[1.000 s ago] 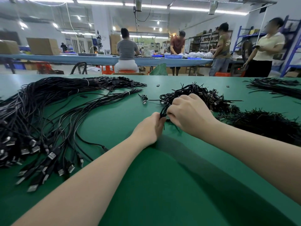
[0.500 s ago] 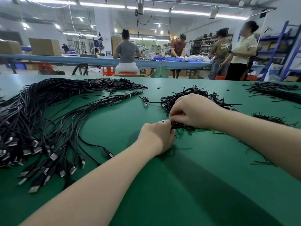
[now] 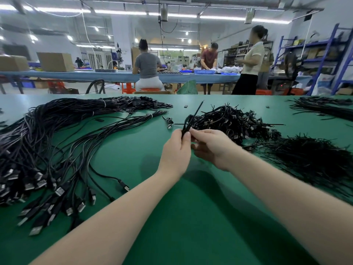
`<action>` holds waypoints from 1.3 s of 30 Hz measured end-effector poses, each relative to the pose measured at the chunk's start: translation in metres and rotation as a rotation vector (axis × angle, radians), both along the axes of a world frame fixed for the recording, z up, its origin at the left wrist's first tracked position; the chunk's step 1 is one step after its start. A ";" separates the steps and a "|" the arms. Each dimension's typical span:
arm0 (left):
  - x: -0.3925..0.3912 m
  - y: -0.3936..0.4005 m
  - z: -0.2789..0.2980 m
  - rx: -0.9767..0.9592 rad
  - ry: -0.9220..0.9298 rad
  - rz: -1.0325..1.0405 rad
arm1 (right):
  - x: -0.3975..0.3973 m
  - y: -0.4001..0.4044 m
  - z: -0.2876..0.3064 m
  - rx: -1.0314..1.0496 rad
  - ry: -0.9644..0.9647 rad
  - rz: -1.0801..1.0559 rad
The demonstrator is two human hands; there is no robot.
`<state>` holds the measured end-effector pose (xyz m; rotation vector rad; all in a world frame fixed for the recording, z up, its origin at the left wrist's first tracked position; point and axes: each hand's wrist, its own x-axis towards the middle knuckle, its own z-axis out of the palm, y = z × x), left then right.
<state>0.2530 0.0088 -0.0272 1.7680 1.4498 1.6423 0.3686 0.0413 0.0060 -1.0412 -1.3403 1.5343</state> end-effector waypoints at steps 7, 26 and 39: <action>-0.004 0.011 -0.006 -0.154 -0.026 -0.033 | -0.012 -0.007 -0.027 0.022 0.231 -0.172; -0.015 0.010 -0.003 -0.132 0.088 -0.181 | 0.019 -0.003 -0.003 -0.037 -0.052 0.079; -0.008 0.005 0.000 -0.151 0.050 -0.176 | 0.025 0.001 0.002 -0.084 -0.058 0.094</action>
